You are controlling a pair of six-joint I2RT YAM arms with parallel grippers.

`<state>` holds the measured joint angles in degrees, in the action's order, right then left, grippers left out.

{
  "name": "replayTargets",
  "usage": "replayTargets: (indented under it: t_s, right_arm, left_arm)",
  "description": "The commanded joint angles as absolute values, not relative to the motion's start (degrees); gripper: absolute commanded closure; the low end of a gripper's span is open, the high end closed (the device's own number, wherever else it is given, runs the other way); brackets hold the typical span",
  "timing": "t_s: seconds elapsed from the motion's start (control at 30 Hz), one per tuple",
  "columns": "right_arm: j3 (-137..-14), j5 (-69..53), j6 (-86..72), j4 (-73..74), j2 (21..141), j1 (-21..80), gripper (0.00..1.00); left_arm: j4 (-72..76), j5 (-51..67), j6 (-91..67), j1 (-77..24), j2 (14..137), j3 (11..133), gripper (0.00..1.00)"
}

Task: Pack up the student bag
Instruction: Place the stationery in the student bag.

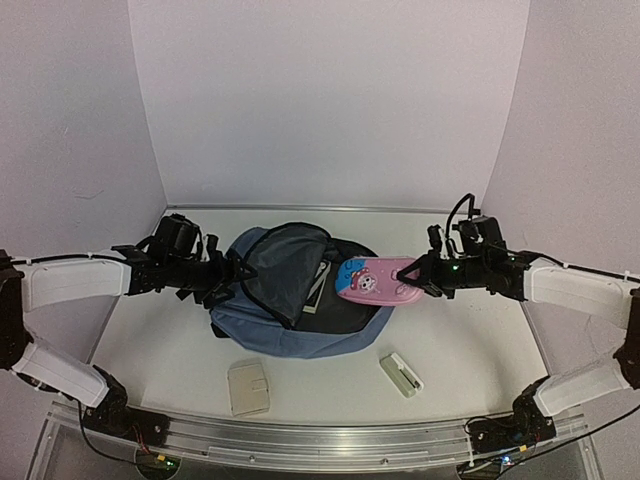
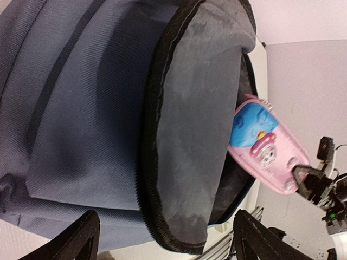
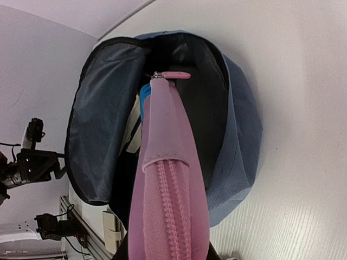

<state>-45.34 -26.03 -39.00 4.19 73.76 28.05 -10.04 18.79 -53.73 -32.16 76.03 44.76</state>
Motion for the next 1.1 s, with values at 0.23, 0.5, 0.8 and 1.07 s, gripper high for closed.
replayTargets:
  t_s: [0.23, 0.5, 0.8, 1.07]
  right_arm:
    - [-49.32, -35.74, -32.22, 3.99, 81.18, 31.76, 1.0]
    - [-52.57, -40.01, -30.64, 1.75, 86.33, 35.94, 1.0]
    - [-53.73, -47.03, -28.82, 0.91, 86.38, 36.04, 1.0]
    - [-52.22, -44.99, -31.86, -2.93, 87.11, 36.18, 1.0]
  left_arm:
    - [1.08, 25.44, -56.72, -31.85, 83.25, 47.55, 0.38]
    - [8.96, 27.59, -56.42, -31.99, 79.51, 45.53, 0.99]
    - [12.93, 34.98, -52.19, -32.22, 70.57, 42.69, 1.0]
    - [15.74, 38.92, -51.33, -32.51, 68.95, 43.51, 1.0]
